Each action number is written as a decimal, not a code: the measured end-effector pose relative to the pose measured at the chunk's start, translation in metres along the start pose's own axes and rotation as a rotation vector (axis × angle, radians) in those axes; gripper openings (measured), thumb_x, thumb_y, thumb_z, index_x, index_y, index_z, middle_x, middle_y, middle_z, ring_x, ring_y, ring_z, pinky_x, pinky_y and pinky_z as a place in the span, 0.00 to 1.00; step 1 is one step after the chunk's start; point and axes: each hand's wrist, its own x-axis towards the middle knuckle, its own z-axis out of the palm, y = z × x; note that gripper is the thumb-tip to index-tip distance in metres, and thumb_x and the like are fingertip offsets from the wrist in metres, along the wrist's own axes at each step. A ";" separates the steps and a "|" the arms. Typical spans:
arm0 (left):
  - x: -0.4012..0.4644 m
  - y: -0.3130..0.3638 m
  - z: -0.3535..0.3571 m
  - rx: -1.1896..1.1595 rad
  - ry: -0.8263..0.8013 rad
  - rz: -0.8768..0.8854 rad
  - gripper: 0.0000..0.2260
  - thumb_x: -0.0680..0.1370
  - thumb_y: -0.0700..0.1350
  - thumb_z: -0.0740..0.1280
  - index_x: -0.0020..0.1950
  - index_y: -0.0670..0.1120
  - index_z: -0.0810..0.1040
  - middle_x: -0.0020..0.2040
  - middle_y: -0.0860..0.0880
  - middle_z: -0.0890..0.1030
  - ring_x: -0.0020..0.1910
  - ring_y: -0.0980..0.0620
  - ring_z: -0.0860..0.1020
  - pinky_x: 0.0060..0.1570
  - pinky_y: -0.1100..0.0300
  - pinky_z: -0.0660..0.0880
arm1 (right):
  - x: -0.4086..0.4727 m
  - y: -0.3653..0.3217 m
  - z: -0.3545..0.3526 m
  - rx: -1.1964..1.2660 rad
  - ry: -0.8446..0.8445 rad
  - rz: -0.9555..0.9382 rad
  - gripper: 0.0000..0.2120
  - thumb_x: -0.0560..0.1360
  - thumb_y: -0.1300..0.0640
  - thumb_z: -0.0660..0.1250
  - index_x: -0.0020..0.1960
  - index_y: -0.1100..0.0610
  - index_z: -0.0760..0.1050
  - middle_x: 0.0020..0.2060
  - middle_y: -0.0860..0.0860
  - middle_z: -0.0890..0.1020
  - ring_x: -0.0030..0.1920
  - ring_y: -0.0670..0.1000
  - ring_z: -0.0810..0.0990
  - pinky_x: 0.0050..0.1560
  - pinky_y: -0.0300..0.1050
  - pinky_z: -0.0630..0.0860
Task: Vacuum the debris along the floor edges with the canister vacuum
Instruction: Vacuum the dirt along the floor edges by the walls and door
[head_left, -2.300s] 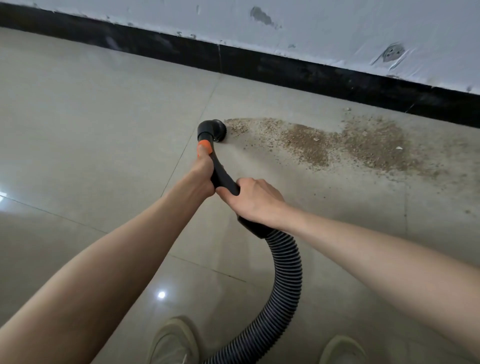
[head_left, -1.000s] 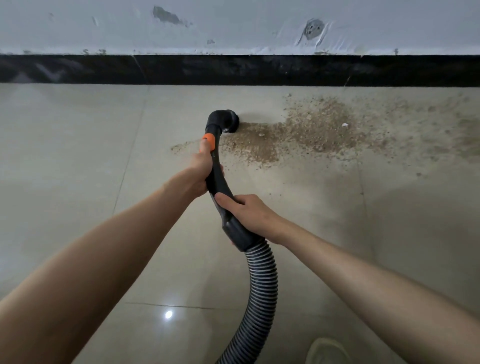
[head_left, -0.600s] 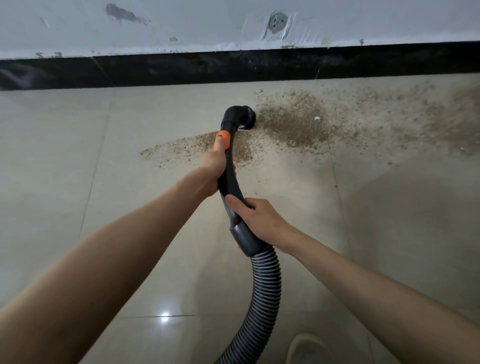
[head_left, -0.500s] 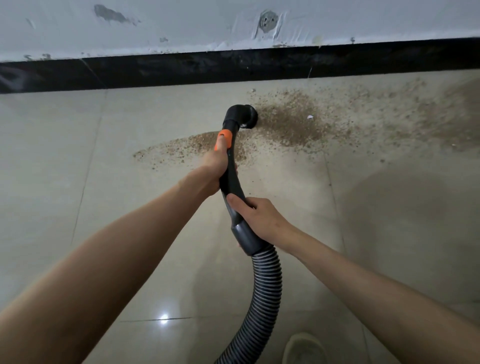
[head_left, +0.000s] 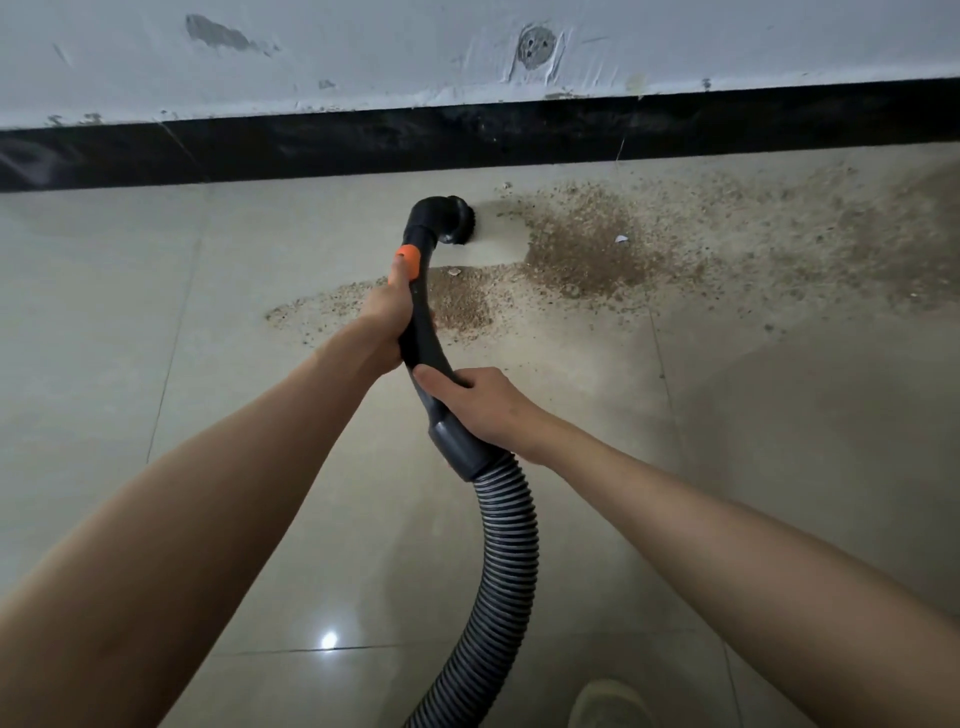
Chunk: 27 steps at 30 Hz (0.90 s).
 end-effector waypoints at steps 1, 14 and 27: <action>0.000 0.000 -0.007 -0.010 0.009 -0.006 0.22 0.79 0.62 0.55 0.44 0.43 0.70 0.37 0.45 0.74 0.33 0.48 0.73 0.41 0.54 0.73 | 0.002 -0.002 0.003 -0.006 -0.020 -0.003 0.23 0.79 0.40 0.61 0.33 0.56 0.71 0.33 0.51 0.78 0.34 0.51 0.77 0.41 0.44 0.73; -0.019 -0.015 -0.130 -0.231 0.277 0.023 0.21 0.81 0.59 0.55 0.41 0.43 0.68 0.34 0.45 0.72 0.31 0.49 0.72 0.35 0.56 0.72 | 0.023 -0.054 0.077 -0.071 -0.318 0.041 0.23 0.78 0.40 0.64 0.41 0.61 0.73 0.31 0.57 0.79 0.25 0.53 0.80 0.25 0.41 0.76; -0.070 -0.087 -0.173 -0.420 0.322 -0.012 0.21 0.81 0.60 0.54 0.42 0.43 0.68 0.29 0.47 0.72 0.31 0.49 0.72 0.37 0.55 0.73 | -0.011 -0.030 0.131 -0.410 -0.371 -0.036 0.23 0.78 0.36 0.60 0.36 0.55 0.73 0.41 0.58 0.81 0.36 0.54 0.79 0.49 0.55 0.78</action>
